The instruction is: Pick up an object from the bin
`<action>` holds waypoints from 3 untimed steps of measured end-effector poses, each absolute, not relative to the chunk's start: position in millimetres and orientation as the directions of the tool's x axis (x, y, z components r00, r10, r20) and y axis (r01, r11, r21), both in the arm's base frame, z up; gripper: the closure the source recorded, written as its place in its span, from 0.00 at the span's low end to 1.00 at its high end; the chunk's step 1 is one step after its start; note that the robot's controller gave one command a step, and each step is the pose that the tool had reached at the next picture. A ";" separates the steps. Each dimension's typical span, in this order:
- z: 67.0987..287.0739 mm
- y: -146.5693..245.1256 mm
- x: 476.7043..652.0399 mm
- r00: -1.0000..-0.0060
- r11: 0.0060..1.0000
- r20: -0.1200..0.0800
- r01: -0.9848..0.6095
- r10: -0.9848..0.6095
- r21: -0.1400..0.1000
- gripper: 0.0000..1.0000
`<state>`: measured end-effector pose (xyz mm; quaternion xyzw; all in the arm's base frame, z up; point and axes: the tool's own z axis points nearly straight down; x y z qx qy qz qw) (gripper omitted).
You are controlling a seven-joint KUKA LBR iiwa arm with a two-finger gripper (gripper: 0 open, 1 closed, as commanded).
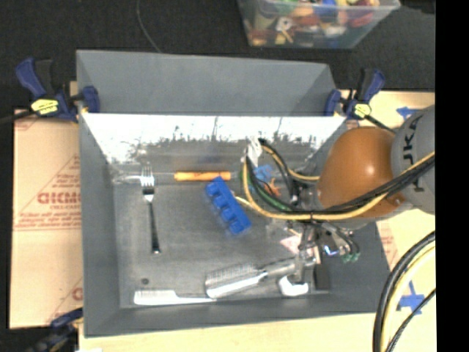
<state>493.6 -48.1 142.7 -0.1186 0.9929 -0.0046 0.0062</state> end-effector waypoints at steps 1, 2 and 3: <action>100.3 -7.9 476.8 -0.951 0.951 0.002 -0.310 -0.310 -0.002 0.00; 73.1 -15.7 478.7 -0.929 0.929 -0.035 -0.369 -0.370 -0.020 0.00; 69.9 22.9 475.7 -0.924 0.924 -0.011 -0.382 -0.383 -0.008 1.00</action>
Offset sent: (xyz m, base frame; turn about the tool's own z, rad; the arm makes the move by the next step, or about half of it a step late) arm -0.0214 0.0322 -0.0727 -0.1414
